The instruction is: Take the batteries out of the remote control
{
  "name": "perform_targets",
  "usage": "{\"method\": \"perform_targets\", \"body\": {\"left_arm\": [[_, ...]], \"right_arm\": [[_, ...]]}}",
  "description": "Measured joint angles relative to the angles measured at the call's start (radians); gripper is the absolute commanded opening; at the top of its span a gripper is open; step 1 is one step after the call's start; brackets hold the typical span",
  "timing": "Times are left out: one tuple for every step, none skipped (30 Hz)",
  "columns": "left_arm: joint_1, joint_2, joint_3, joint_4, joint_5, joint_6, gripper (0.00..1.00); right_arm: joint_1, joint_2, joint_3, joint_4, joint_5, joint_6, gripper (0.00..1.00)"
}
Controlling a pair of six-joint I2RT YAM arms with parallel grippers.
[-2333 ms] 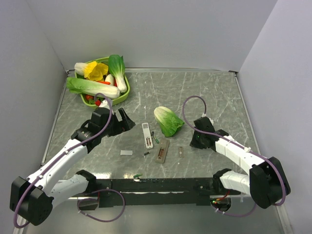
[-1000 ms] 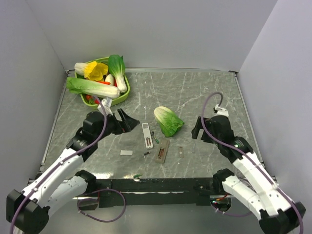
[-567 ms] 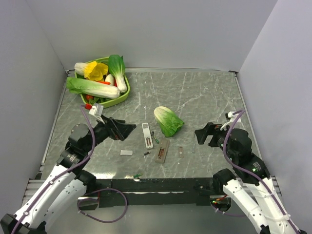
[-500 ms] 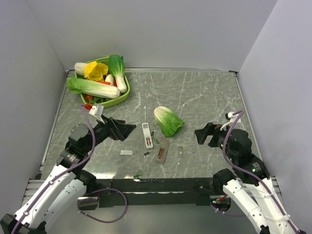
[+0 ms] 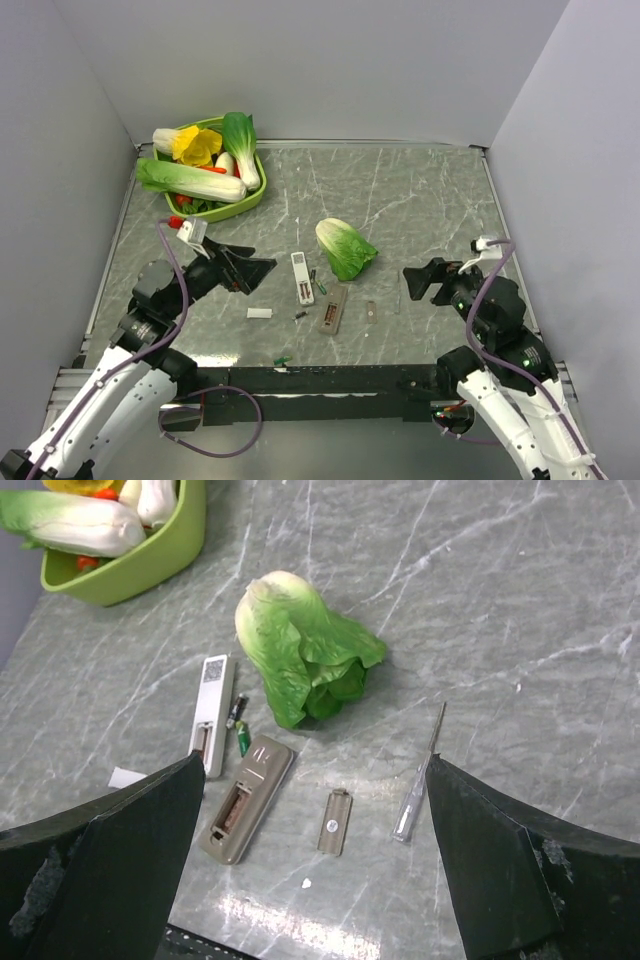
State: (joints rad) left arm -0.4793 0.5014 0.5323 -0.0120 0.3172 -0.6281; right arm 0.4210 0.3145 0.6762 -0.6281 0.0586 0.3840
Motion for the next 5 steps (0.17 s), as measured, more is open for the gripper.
{"method": "perform_targets", "body": {"left_arm": [[0.0,0.0,0.0,0.0,0.0,0.0,0.97],[0.0,0.0,0.0,-0.001,0.0,0.0,0.97],[0.0,0.0,0.0,-0.002,0.0,0.0,0.97],[0.0,0.0,0.0,-0.002,-0.001,0.0,0.97],[0.0,-0.001,0.0,-0.002,-0.001,0.0,0.97]], "right_arm": [[0.0,-0.007,0.0,0.0,0.0,-0.001,1.0],[0.0,-0.014,0.0,0.0,0.0,-0.002,1.0],[0.0,-0.02,0.0,0.001,0.0,-0.004,1.0],[0.0,-0.025,0.0,0.002,0.0,-0.004,1.0],[0.0,-0.027,0.0,0.002,0.0,-0.005,1.0]]}}
